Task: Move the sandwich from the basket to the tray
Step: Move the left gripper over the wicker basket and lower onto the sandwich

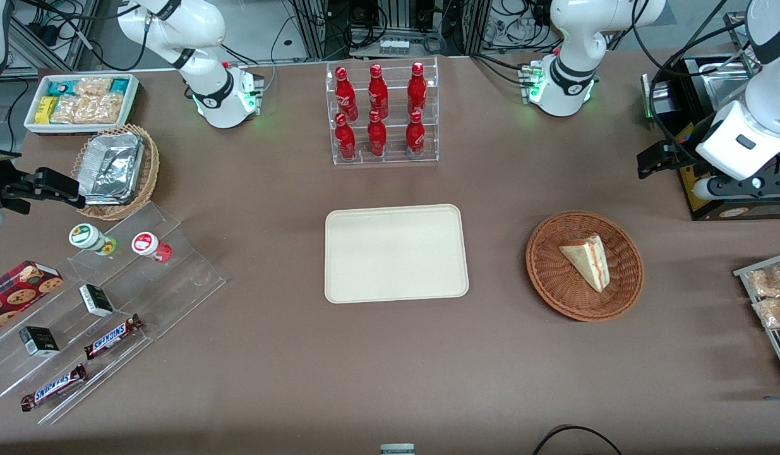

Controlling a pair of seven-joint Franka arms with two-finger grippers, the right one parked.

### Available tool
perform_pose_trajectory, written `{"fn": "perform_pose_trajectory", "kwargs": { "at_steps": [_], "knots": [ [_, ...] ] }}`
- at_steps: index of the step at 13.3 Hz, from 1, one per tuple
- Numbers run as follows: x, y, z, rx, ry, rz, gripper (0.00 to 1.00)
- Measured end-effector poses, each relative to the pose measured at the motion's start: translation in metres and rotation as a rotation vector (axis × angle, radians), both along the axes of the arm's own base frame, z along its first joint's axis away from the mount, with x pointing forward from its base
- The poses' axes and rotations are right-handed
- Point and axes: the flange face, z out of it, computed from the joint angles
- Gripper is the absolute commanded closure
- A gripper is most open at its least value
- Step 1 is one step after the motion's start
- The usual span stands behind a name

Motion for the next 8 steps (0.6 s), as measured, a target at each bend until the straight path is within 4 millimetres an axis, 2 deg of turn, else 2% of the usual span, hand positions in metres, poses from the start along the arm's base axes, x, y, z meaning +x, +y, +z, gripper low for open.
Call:
{"fn": "perform_pose_trajectory", "kwargs": {
  "at_steps": [4, 6, 8],
  "knots": [
    [0.002, 0.0, -0.004, 0.004, 0.005, 0.0, 0.0],
    [0.005, 0.0, -0.02, 0.005, 0.016, -0.001, 0.0],
    [0.01, 0.0, -0.048, 0.004, 0.014, -0.002, 0.0]
  ]
}}
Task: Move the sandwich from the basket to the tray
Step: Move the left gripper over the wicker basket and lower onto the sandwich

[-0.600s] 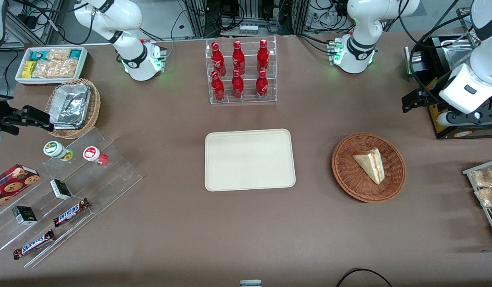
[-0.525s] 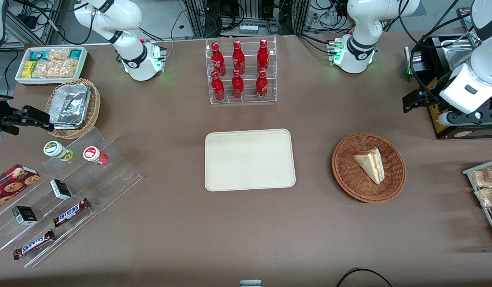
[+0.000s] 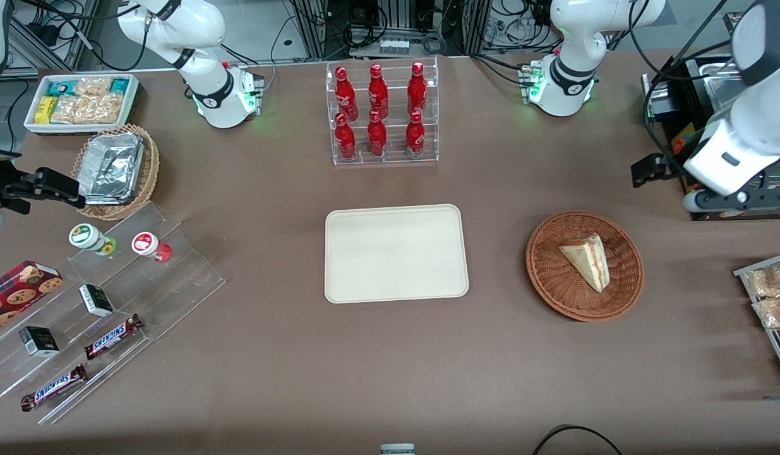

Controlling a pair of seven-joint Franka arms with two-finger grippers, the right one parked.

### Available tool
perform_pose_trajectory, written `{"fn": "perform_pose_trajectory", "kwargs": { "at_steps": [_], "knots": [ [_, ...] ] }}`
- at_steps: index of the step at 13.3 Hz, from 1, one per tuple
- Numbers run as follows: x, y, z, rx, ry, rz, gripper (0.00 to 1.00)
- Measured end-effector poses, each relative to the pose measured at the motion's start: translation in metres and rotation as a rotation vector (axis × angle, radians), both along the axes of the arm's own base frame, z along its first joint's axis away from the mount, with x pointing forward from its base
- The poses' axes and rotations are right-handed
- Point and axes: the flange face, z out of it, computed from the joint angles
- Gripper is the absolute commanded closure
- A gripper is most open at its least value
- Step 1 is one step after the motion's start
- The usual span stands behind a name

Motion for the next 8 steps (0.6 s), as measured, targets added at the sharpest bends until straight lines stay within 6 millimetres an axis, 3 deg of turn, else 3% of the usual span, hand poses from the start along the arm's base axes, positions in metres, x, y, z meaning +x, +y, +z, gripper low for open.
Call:
{"fn": "perform_pose_trajectory", "kwargs": {
  "at_steps": [8],
  "knots": [
    [0.007, 0.001, -0.118, 0.0, -0.046, 0.068, 0.0]
  ]
}}
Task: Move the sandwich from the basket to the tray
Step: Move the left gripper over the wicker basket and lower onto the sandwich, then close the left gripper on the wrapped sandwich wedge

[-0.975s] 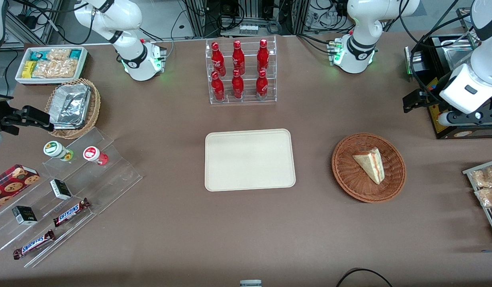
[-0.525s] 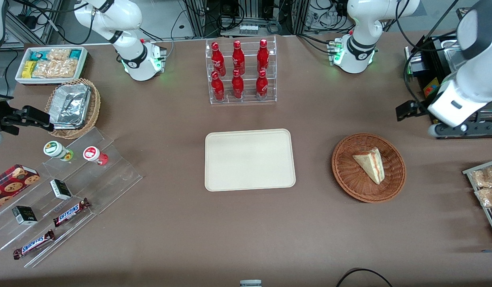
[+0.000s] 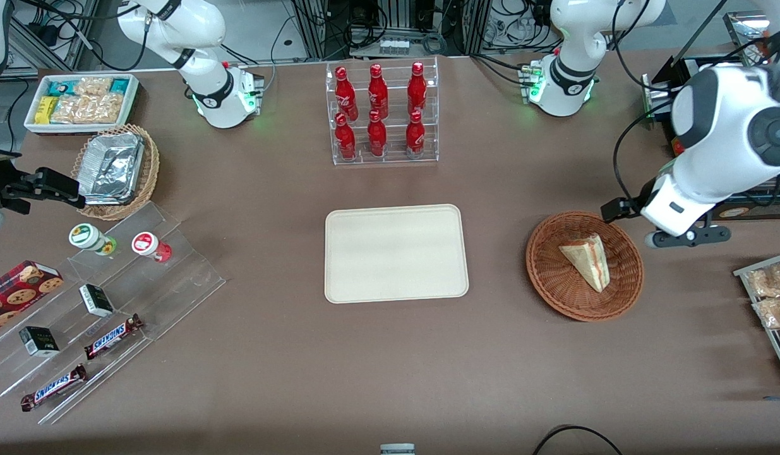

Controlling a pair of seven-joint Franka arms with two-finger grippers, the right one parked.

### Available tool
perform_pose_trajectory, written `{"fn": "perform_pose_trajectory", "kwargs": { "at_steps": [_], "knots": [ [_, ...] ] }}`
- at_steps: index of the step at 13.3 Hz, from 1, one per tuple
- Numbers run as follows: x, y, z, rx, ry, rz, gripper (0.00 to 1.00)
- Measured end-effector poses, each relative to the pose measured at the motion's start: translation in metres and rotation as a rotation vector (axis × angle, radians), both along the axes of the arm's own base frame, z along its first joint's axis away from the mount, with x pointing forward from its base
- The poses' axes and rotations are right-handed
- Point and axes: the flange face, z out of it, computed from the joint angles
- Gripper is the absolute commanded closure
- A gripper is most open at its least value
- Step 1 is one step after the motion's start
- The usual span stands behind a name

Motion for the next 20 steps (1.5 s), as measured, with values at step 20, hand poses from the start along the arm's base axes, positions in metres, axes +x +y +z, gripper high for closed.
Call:
{"fn": "perform_pose_trajectory", "kwargs": {
  "at_steps": [20],
  "knots": [
    [0.0, 0.015, -0.138, 0.016, -0.066, 0.541, 0.0]
  ]
}}
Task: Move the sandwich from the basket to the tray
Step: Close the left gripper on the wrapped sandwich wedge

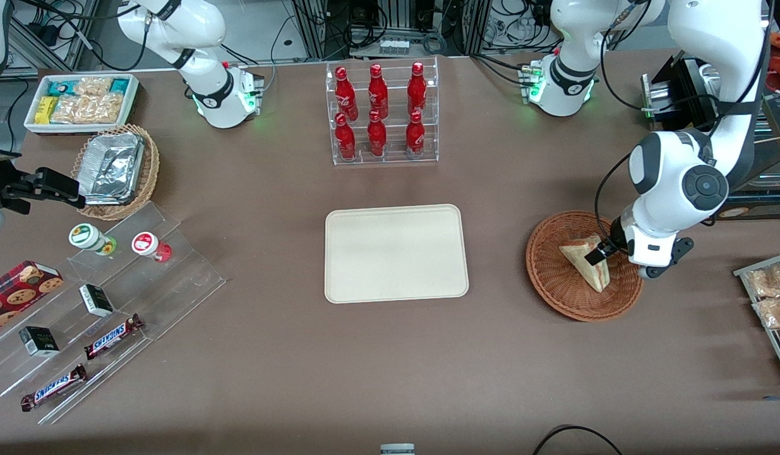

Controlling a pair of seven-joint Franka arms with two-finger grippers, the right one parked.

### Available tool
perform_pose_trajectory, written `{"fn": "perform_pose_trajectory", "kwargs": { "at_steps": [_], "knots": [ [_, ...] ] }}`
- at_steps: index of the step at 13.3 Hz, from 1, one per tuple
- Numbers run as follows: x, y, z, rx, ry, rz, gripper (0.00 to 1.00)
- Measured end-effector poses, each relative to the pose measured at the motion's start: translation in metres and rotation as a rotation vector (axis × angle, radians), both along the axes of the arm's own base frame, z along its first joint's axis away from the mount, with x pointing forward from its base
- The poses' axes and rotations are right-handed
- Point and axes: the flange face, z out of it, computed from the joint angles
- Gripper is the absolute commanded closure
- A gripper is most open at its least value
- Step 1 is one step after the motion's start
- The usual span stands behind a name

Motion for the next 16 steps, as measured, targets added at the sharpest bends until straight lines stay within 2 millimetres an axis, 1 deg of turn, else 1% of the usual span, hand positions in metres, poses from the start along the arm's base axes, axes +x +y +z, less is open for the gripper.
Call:
{"fn": "perform_pose_trajectory", "kwargs": {
  "at_steps": [6, 9, 10, 11, 12, 13, 14, 15, 16],
  "knots": [
    [-0.006, -0.002, -0.013, -0.001, 0.002, 0.007, 0.0],
    [-0.01, -0.003, -0.025, -0.004, -0.015, 0.011, 0.01],
    [-0.012, -0.004, -0.03, -0.005, -0.014, 0.011, 0.07],
    [-0.013, -0.004, -0.034, -0.005, -0.009, 0.01, 0.23],
    [-0.013, -0.004, -0.036, -0.005, -0.006, 0.011, 0.51],
    [-0.013, -0.004, -0.037, -0.006, -0.004, 0.011, 0.73],
    [-0.014, -0.004, -0.038, -0.006, -0.003, 0.011, 0.89],
    [-0.014, -0.004, -0.038, -0.005, -0.001, 0.011, 1.0],
    [-0.014, -0.005, -0.039, -0.005, -0.001, 0.011, 1.0]
  ]
}}
